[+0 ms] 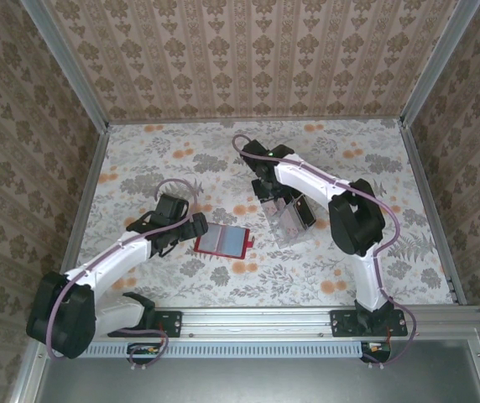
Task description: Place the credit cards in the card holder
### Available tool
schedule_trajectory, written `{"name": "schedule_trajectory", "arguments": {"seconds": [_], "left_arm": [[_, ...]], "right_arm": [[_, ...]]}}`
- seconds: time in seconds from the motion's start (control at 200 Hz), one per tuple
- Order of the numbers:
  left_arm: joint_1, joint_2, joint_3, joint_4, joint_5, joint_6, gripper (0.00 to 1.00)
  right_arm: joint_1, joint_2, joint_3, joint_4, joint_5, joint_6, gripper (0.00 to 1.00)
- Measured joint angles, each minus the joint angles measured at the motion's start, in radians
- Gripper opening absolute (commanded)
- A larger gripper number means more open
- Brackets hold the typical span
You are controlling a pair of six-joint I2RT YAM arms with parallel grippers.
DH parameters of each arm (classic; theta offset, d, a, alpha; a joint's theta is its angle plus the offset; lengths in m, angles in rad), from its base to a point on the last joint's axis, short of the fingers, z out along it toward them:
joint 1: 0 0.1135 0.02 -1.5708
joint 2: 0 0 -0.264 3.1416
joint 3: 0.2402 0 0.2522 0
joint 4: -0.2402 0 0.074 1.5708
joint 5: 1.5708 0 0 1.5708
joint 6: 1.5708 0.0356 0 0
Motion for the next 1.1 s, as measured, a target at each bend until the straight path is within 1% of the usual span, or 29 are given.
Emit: {"name": "schedule_trajectory", "arguments": {"seconds": [0.15, 0.495, 0.895, 1.1], "left_arm": [[0.0, 0.012, 0.0, 0.009, 0.006, 0.0, 1.0], [0.011, 0.013, 0.0, 0.028, 0.018, 0.008, 1.0], [0.013, 0.013, -0.001, 0.035, 0.024, 0.008, 1.0], [0.013, 0.012, -0.003, 0.035, 0.025, 0.008, 1.0]], "right_arm": [[0.007, 0.014, 0.01, -0.006, 0.007, -0.006, 0.34], [0.011, 0.041, 0.011, -0.01, -0.001, -0.006, 0.27], [0.018, 0.04, 0.011, -0.009, -0.021, -0.001, 0.12], [0.014, 0.035, 0.013, 0.0, -0.069, 0.004, 0.03]]}}
